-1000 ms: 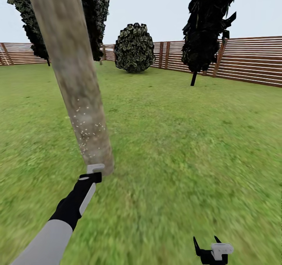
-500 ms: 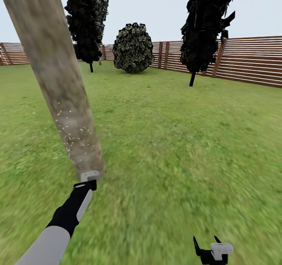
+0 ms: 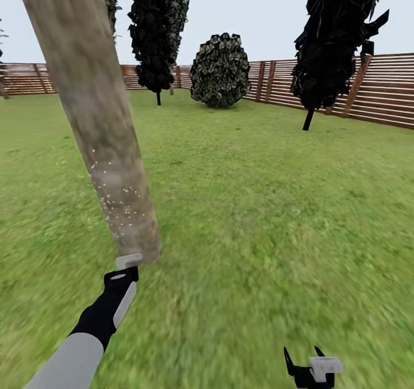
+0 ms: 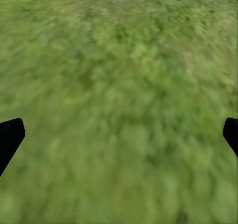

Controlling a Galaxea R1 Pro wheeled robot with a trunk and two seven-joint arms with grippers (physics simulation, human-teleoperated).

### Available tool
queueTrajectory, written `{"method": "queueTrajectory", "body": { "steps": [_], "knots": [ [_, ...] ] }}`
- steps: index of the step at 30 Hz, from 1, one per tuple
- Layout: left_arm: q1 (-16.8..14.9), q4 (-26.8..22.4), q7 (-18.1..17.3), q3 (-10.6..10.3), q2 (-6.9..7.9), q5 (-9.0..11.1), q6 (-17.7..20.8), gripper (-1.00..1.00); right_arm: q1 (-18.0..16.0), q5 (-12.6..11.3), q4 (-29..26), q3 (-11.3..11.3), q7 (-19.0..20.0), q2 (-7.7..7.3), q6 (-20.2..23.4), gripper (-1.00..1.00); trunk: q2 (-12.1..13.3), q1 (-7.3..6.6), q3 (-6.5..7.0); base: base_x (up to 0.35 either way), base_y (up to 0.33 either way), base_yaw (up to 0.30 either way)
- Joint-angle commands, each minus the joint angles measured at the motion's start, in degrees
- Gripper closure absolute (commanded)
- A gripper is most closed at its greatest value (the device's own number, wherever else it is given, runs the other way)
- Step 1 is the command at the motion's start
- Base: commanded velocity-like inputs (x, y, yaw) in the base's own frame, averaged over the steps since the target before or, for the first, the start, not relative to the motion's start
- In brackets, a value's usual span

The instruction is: In the garden, pick up the pesticide atomizer on the floor and spray pesticide onto both trees until each tree trunk is fully covered.

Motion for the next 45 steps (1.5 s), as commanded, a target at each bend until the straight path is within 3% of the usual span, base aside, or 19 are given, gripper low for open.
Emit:
{"method": "queueTrajectory", "body": {
  "steps": [1, 11, 31, 45],
  "knots": [
    [0.0, 0.04, 0.01, 0.0, 0.01, -0.12, 0.0, 1.0, 0.0, 0.0, 0.0, 0.0, 0.0, 0.0, 0.03, -1.0, 0.0, 0.0, 0.0, 0.092, -0.267, 0.099],
    [0.02, 0.04, 0.01, 0.0, -0.01, 0.02, -0.08, 1.0, 0.0, 0.0, 0.0, 0.0, 0.0, 0.0, 0.02, -1.0, 0.0, 0.0, 0.0, 0.026, -0.273, 0.041],
    [0.0, -0.01, 0.01, 0.26, 0.05, -0.18, -0.08, 1.0, 0.0, 0.0, 0.0, 0.0, 0.0, 0.0, 0.03, -1.0, 0.0, 0.0, 0.0, 0.0, -0.276, 0.272],
    [0.0, -0.02, 0.01, 0.26, 0.05, -0.18, -0.17, 1.0, 0.0, 0.0, 0.0, 0.0, 0.0, 0.0, -0.03, -1.0, 0.0, 0.0, 0.0, 0.0, -0.276, 0.041]
  ]
}}
